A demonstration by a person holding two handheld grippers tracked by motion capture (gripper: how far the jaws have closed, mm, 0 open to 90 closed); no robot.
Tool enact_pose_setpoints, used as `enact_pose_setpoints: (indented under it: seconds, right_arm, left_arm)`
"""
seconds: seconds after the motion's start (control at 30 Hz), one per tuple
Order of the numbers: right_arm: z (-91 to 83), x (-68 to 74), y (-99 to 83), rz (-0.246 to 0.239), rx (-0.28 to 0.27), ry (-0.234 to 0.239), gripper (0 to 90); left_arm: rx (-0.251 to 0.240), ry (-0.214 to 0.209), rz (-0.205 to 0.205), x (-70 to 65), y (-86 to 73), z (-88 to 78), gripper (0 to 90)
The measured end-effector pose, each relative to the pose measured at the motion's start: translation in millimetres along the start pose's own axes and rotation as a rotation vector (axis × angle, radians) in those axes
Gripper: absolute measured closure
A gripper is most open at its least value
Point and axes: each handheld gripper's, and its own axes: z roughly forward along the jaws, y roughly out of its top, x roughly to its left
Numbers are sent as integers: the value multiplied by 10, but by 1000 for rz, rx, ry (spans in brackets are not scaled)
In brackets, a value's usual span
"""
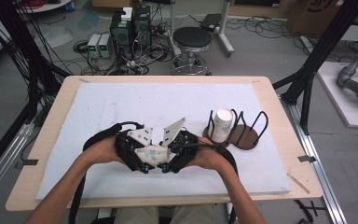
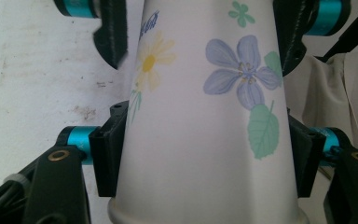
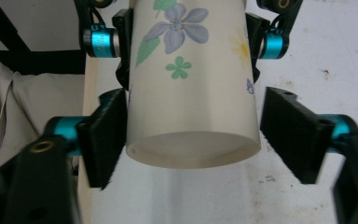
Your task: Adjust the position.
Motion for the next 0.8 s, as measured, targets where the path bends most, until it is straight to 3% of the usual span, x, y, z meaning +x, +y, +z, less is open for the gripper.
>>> enact_pose_setpoints:
  seconds: [0.07, 0.4, 0.47, 0.57, 0.67, 0.8]
  right_arm:
    - [-7, 2, 5, -6, 1, 8, 347]
    - [-17, 5, 5, -18, 1, 9, 364]
    - [-17, 3, 4, -18, 1, 13, 364]
    - [-11, 15, 5, -17, 6, 22, 364]
    - [-2, 13, 4, -20, 3, 22, 364]
    - [-12, 12, 1, -16, 4, 21, 364]
  left_arm:
    - [10, 2, 8, 9, 0, -2, 305]
    - [-5, -1, 3, 2, -8, 2, 298]
    - [-31, -13, -1, 7, -23, 12, 288]
    - [-71, 10, -51, 23, -34, 14, 157]
    - [-94, 22, -67, 39, -48, 13, 53]
    - [-106, 15, -59, 31, -56, -1, 29]
